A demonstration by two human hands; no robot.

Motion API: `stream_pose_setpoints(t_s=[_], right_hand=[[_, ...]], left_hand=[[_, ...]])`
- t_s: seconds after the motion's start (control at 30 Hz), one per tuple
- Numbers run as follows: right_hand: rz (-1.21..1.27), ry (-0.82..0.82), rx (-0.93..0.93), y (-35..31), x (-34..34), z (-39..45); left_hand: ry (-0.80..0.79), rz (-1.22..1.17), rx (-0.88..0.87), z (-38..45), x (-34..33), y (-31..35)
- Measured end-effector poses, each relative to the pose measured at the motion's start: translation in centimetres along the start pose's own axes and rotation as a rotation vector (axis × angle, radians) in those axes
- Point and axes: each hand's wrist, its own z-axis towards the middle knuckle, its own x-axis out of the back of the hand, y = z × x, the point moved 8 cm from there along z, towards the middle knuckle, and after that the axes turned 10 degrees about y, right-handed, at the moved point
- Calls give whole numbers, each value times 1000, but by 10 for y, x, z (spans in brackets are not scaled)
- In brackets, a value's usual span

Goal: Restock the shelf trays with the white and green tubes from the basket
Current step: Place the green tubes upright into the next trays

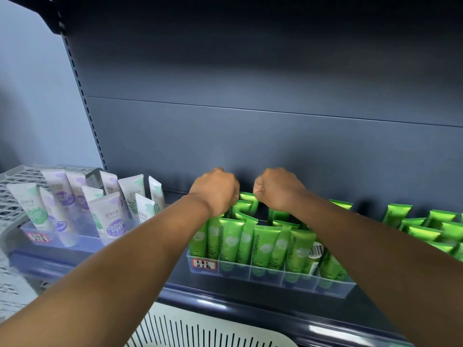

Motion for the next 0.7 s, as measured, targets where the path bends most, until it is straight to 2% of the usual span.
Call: stream_pose_setpoints(t_s=[0.7], right_hand=[[24,-27,36,-7,1,1]], left_hand=[[19,-89,37,6,-10,6]])
